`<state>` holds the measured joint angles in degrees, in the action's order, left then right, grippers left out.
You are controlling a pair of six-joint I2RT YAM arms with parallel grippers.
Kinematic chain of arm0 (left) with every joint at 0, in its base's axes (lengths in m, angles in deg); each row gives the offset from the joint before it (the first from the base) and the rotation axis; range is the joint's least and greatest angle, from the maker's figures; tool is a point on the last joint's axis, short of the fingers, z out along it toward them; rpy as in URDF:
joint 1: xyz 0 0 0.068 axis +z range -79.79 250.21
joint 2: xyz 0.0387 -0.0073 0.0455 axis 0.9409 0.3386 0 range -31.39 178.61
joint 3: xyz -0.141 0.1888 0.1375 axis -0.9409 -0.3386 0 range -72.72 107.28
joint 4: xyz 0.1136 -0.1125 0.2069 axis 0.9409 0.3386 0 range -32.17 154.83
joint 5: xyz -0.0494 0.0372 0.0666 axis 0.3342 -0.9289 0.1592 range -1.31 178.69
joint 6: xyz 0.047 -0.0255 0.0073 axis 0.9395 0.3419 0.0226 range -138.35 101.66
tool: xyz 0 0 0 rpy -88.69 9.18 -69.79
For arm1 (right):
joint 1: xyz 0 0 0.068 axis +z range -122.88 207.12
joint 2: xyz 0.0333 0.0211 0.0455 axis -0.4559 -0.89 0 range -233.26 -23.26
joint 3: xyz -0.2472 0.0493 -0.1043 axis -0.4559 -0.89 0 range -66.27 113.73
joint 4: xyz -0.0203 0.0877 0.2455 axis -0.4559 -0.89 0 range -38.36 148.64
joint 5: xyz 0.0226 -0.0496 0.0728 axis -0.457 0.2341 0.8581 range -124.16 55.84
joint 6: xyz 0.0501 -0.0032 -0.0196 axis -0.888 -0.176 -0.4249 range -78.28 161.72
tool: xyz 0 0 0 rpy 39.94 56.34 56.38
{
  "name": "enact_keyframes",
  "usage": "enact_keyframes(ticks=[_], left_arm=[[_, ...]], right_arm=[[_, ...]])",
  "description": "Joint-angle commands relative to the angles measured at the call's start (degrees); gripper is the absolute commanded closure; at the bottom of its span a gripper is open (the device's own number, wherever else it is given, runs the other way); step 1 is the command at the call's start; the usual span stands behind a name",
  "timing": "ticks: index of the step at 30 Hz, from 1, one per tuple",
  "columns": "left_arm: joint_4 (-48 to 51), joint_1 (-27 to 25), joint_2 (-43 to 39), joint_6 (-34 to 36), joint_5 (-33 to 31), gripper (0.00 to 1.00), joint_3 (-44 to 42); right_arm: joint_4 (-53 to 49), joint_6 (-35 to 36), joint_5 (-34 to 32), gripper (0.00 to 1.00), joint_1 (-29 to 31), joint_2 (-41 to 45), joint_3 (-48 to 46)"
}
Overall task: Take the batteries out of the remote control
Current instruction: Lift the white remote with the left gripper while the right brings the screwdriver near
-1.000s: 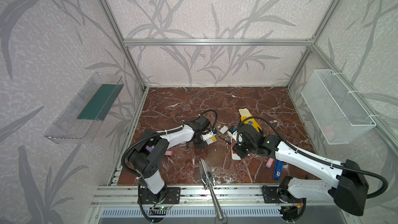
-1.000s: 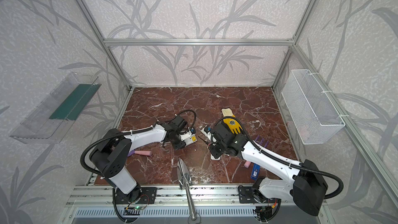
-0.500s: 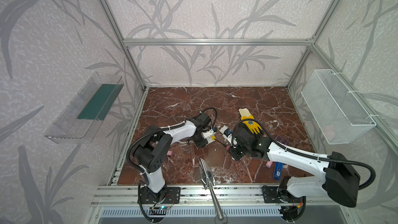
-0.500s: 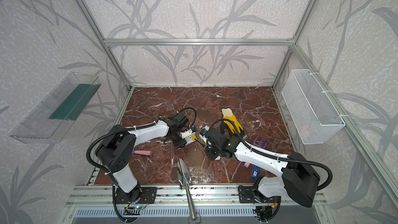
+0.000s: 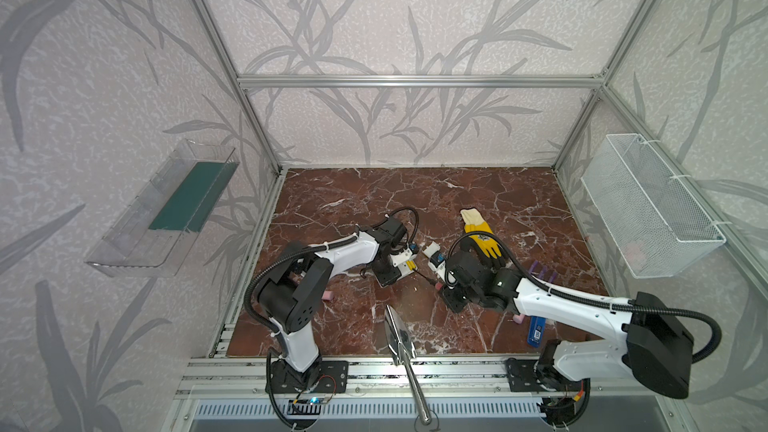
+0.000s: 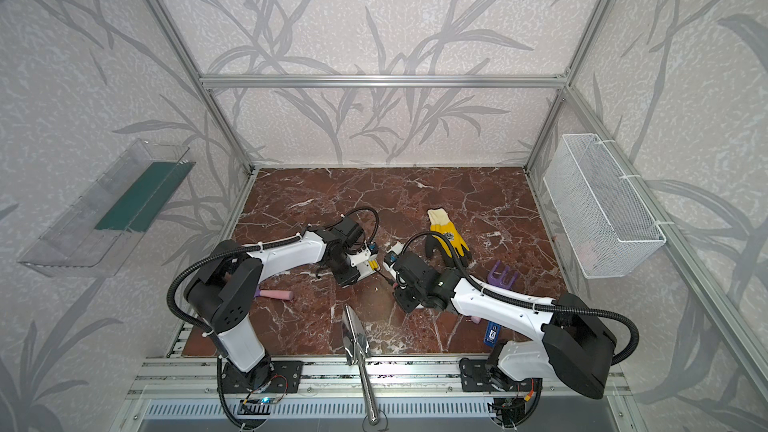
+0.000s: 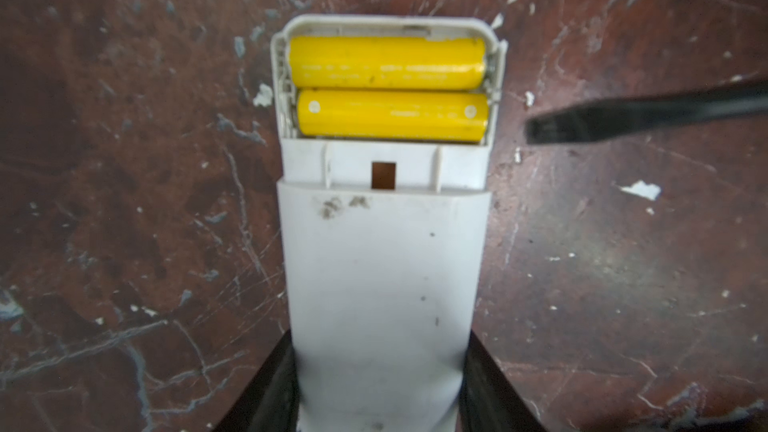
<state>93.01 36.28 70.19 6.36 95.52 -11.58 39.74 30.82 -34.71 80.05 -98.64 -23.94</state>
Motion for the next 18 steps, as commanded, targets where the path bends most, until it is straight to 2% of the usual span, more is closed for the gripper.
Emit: enact_keyframes(ticks=[1,18], left_arm=[[1.91,0.49,1.76,-0.25,1.13,0.48,0.50],[2.06,0.45,1.62,0.11,1.92,0.49,0.43]], right_arm=[[1.22,0.57,-0.87,1.00,0.42,-1.12,0.34],[3.08,0.18,-1.49,1.00,0.41,-3.89,0.35]])
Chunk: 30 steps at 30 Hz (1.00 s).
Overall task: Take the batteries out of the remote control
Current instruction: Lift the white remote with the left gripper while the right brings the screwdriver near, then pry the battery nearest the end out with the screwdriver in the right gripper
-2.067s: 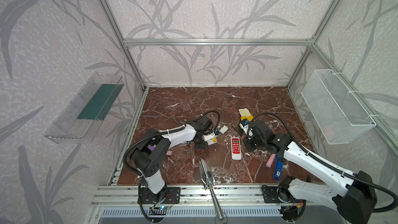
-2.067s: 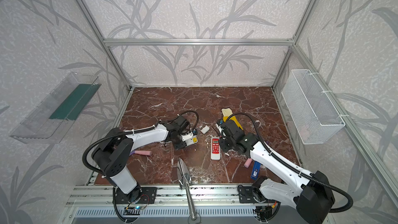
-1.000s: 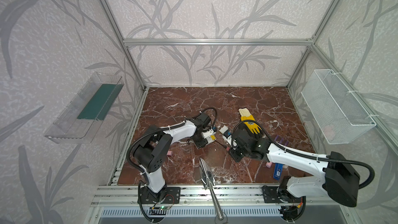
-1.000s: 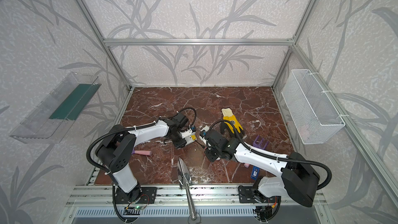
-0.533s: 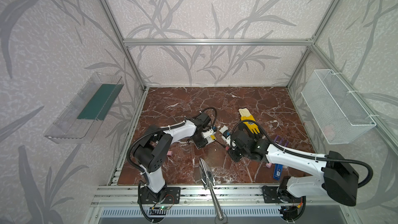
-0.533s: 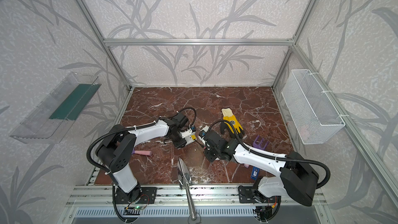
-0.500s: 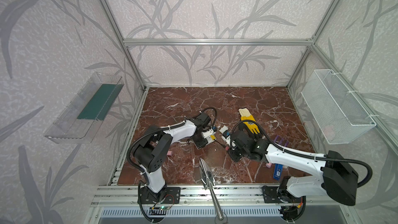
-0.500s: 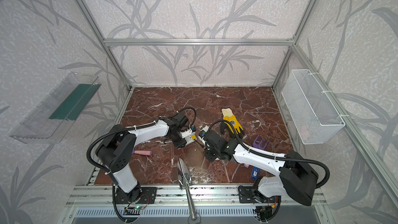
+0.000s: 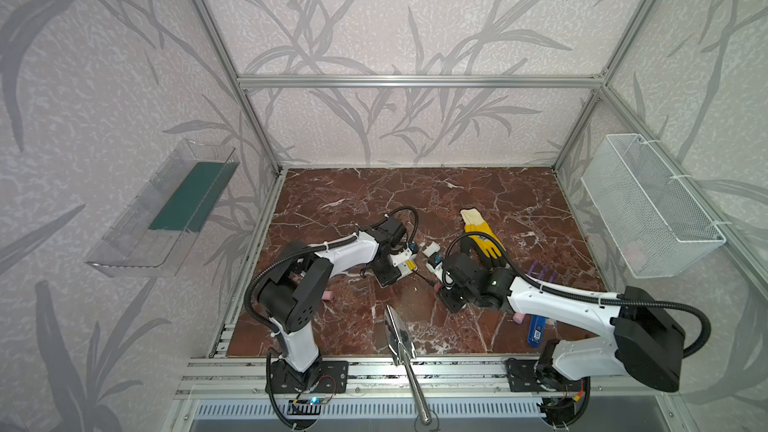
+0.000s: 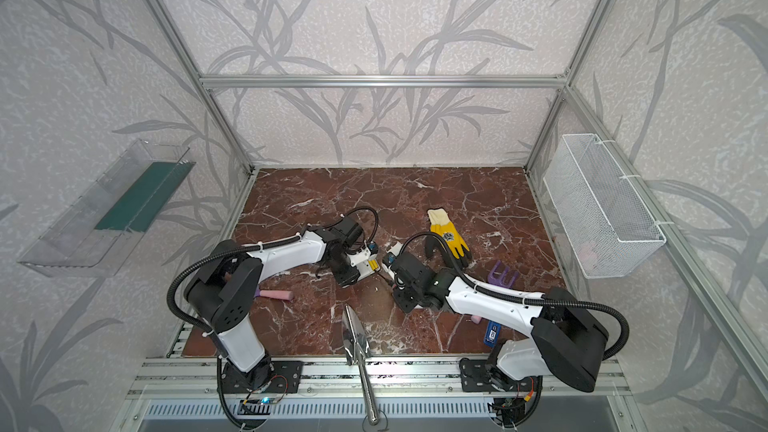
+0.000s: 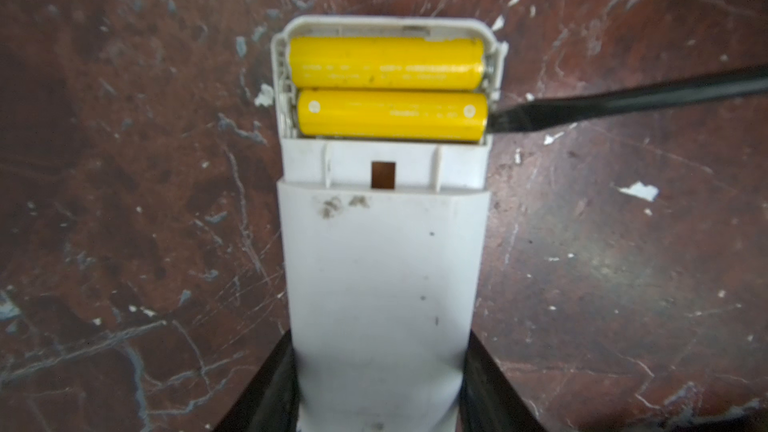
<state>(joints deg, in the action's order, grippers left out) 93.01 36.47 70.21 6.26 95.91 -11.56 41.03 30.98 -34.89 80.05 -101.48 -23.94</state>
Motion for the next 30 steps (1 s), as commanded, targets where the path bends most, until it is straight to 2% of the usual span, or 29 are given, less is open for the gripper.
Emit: enact_keyframes(ticks=[1,5,13,30], left_arm=[[2.20,0.30,1.63,0.36,1.69,0.49,0.38],[2.50,0.29,1.45,0.88,2.41,0.49,0.27],[3.42,0.32,1.33,2.12,4.64,0.51,0.46],[6.04,0.25,1.59,3.40,4.53,0.52,0.62]], right_arm=[[1.77,0.02,-1.44,1.00,0.42,-1.37,0.36],[2.62,-0.91,-2.40,1.00,0.38,-2.46,-0.16],[11.19,-4.68,-4.34,1.00,1.23,-3.21,-4.82],[23.83,-12.84,-7.32,1.00,3.64,-8.36,-9.51]])
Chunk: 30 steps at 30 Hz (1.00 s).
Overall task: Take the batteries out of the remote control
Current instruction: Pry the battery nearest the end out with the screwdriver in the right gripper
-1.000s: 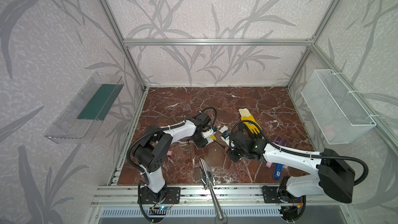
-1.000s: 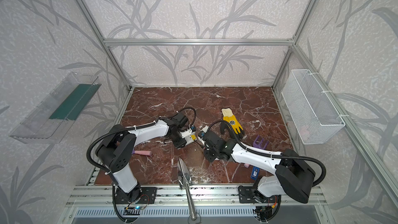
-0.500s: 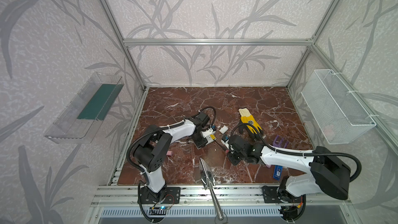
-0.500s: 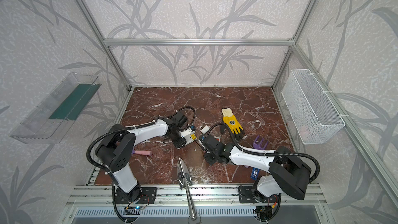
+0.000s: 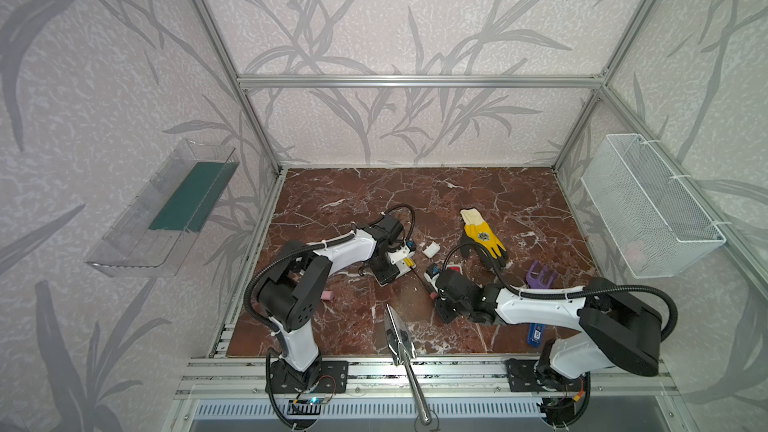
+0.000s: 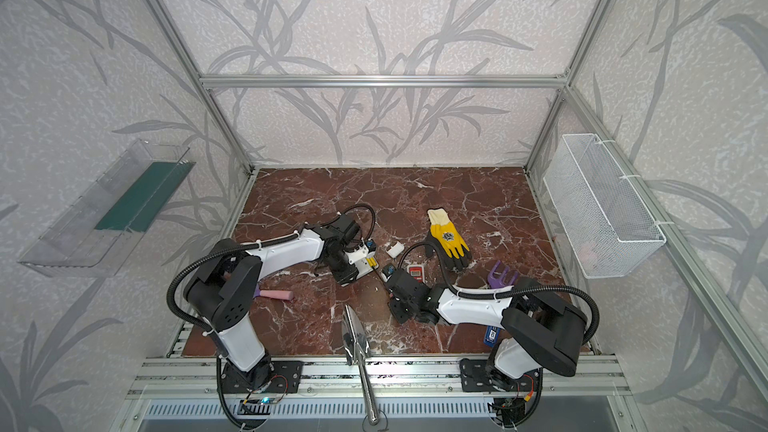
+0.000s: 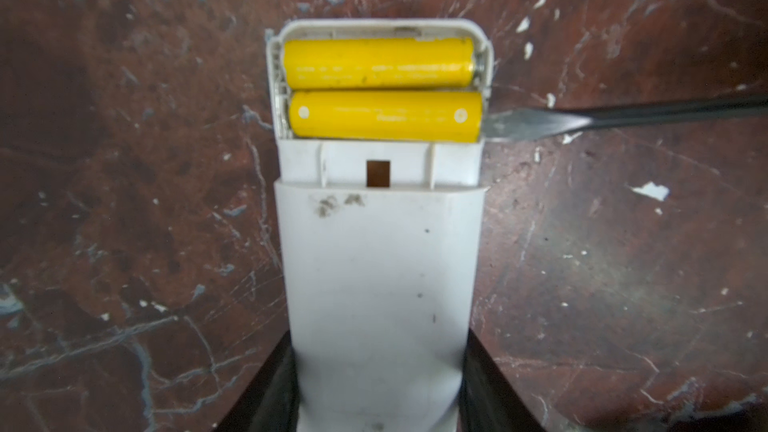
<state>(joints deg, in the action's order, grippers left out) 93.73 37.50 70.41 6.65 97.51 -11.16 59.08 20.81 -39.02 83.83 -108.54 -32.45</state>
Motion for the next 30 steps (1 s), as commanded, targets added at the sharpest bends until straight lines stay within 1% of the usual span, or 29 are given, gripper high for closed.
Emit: enact_keyframes(ticks=[1,4,8,20,30], left_arm=[[5.47,-0.71,1.47,3.15,3.15,0.52,0.24],[5.50,-0.76,1.73,2.95,2.71,0.52,0.23],[5.55,-0.78,2.13,2.47,1.10,0.52,0.34],[5.92,-0.50,3.84,-0.55,-7.41,0.52,3.03],[7.38,-0.52,3.36,-1.28,-11.93,0.52,4.58]], right_arm=[[6.51,-3.01,-3.58,1.00,-0.19,-1.23,-1.48],[8.85,-3.97,-4.36,1.00,-0.17,-1.36,-2.75],[8.25,-3.97,-4.02,1.00,-0.17,-2.35,-2.27],[7.52,-5.28,-4.19,1.00,-0.11,-2.61,-3.02],[8.06,-6.87,-4.15,1.00,-0.12,-4.82,-1.85]])
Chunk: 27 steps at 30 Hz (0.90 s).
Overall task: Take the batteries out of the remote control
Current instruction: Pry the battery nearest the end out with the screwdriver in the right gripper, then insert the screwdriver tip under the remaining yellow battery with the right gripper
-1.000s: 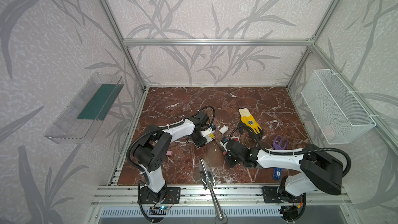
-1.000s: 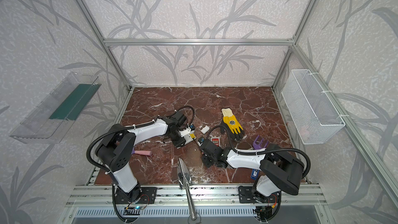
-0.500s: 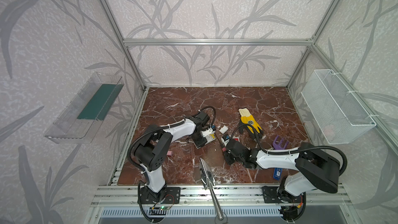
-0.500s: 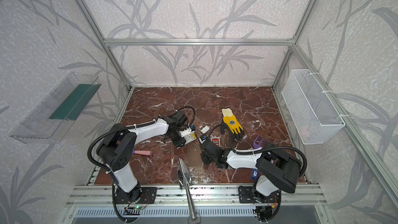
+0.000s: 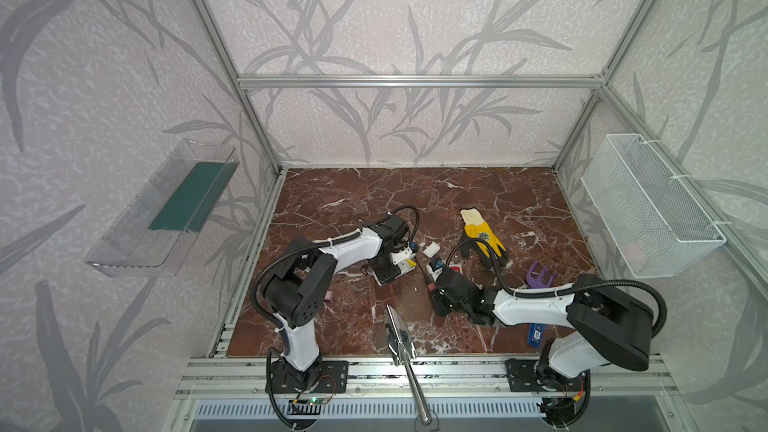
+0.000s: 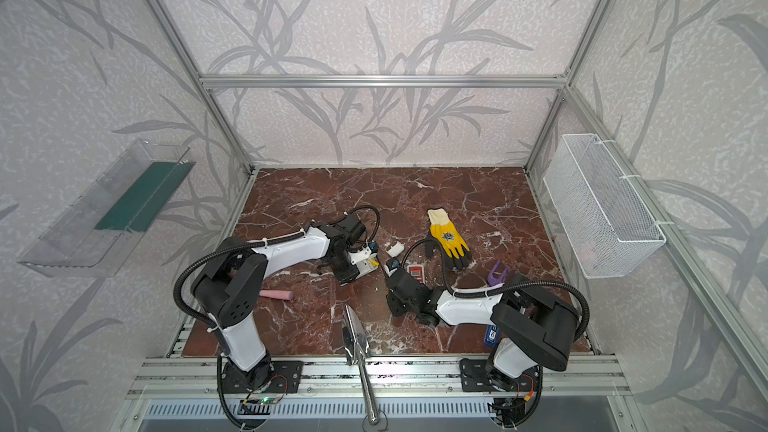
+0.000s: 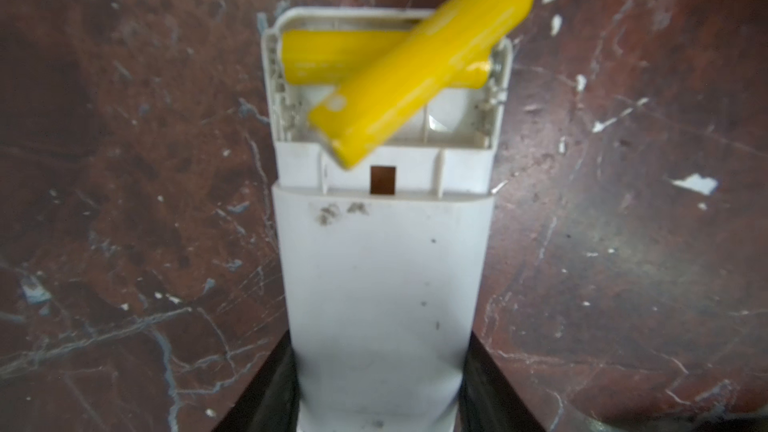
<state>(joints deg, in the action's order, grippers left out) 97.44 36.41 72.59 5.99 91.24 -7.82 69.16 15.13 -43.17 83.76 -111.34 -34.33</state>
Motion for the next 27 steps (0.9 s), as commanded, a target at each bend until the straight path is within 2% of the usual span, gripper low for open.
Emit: enact_keyframes(ticks=[1,16,22,27], left_arm=[[3.98,0.61,1.29,-0.61,-5.96,0.52,1.40],[0.94,0.58,-0.09,0.89,-6.46,0.50,-0.62],[0.11,0.58,-1.47,3.09,-4.05,0.43,-1.73],[0.58,0.67,-1.28,2.49,-4.41,0.38,-1.29]], right_arm=[[-1.93,-1.18,0.14,1.00,-0.08,-2.28,0.20],[-5.22,-0.22,1.45,1.00,-0.04,-0.39,1.84],[-11.81,-0.40,1.54,1.00,-0.13,3.37,3.04],[-14.34,0.14,1.19,1.00,-0.18,6.95,2.52]])
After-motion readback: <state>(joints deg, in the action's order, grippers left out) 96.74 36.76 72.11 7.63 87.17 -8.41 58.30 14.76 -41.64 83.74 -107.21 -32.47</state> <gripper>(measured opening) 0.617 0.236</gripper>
